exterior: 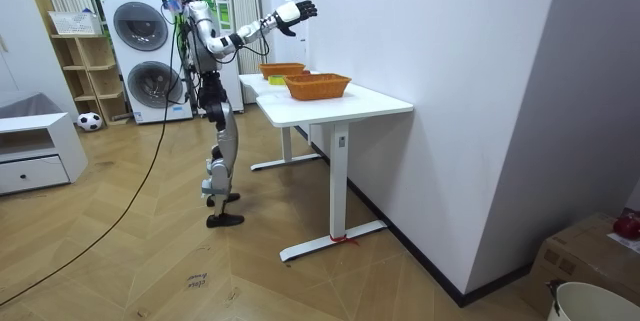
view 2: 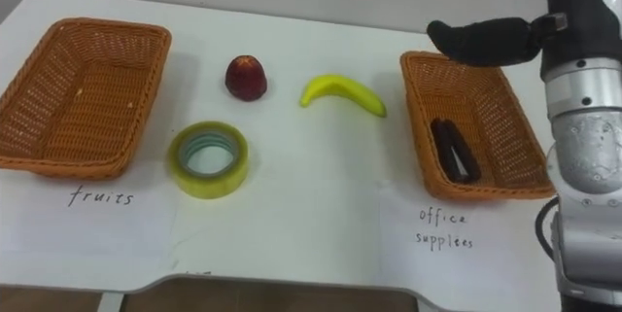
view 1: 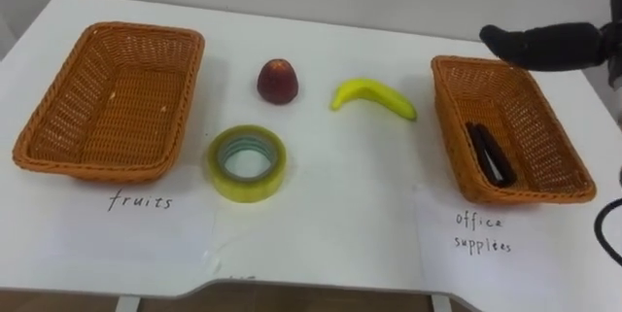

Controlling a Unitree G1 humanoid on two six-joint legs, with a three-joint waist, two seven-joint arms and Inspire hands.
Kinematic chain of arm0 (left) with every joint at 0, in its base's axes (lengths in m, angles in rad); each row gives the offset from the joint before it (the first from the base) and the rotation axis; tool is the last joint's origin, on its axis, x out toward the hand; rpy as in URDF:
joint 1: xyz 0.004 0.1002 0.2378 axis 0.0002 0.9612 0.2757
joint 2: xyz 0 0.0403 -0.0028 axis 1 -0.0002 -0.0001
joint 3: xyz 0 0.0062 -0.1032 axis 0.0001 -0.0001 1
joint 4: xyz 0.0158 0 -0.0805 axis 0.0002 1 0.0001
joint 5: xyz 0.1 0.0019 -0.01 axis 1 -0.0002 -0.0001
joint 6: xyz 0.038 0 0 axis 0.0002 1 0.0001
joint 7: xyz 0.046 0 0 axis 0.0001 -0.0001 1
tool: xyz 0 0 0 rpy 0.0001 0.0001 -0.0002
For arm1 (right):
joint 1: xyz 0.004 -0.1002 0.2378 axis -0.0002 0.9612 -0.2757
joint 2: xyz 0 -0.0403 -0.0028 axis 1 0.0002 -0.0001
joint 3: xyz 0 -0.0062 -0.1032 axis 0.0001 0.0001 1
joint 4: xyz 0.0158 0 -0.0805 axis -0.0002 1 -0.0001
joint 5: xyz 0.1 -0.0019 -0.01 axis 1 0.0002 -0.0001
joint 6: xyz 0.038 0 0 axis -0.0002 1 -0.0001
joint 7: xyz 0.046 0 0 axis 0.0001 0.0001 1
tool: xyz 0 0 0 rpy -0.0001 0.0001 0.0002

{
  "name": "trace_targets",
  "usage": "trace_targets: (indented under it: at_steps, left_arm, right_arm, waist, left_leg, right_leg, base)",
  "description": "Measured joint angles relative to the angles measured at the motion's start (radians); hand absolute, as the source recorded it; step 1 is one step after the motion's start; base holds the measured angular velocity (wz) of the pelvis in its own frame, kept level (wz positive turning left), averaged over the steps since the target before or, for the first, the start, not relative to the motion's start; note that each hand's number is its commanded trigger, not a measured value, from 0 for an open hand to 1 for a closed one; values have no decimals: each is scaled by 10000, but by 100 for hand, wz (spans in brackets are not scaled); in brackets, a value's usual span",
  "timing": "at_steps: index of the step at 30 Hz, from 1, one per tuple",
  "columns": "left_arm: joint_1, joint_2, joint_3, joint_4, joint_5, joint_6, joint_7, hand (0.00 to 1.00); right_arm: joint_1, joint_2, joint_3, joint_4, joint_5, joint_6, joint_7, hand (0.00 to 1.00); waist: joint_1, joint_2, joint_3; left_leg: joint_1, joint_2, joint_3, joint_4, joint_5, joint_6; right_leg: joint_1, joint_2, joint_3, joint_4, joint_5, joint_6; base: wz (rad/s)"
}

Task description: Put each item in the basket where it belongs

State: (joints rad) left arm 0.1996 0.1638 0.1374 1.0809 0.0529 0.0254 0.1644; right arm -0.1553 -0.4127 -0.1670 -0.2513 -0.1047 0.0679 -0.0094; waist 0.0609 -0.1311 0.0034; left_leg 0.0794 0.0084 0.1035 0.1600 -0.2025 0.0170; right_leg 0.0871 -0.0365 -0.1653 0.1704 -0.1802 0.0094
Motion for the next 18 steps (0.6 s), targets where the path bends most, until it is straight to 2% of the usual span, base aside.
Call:
trace_targets:
  at_steps: [3, 4, 5, 7, 10, 13, 18]
  left_arm:
    - [13, 0, -26, -3, -3, 80, 0, 0]
    - [-69, -1, -62, -15, -23, 153, 0, 0]
    - [-69, -3, -79, -16, -28, 178, 0, 0]
    - [-88, 4, -237, -38, -14, 203, -1, 0]
    - [-71, -54, -434, -116, -11, 202, -46, 0]
    - [-83, -133, -435, -124, -10, 202, -71, 0]
    - [29, -168, -603, -266, -12, 202, 29, 0]
  right_arm:
    - [-46, 68, 340, -2, 218, 0, 1, 0]
    - [-59, 109, 473, 11, 213, 0, -10, 0]
    - [-67, 132, 557, 16, 201, 1, -13, 0]
    - [-103, 308, 723, 57, 174, 5, -9, 0]
    - [-299, 773, 1113, 102, 93, 116, -12, 0]
    - [-426, 970, 1362, 102, 160, 196, -18, 0]
    - [-438, 1271, 1919, 100, 212, 212, 77, 0]
  waist:
    - [191, 25, 17]
    - [262, 82, 58]
    - [263, 74, 52]
    - [253, 86, 60]
    - [381, 163, 87]
    - [530, 207, 66]
    - [562, 195, 43]
  left_leg:
    - [-7, -3, -37, 1, 0, 0]
    - [-26, -8, -75, 6, 0, 0]
    - [-56, -13, -116, 14, 0, 0]
    - [-148, -24, -234, 69, 0, 0]
    - [-191, -24, -251, 85, 1, -1]
    - [-205, -29, -279, 88, 1, -1]
    - [-206, -69, -531, 116, 5, 2]
  right_leg:
    - [0, -4, -26, 1, 0, 0]
    - [8, -5, -56, -3, 0, 0]
    - [14, -10, -112, -2, 0, 0]
    - [13, -26, -303, -1, 0, 0]
    - [12, -23, -342, -9, 0, 0]
    - [15, -25, -381, -10, 0, 0]
    - [69, -67, -598, -16, 0, 0]
  base:
    - [0]
    - [6]
    - [17]
    - [20]
    - [4]
    - [4]
    - [11]
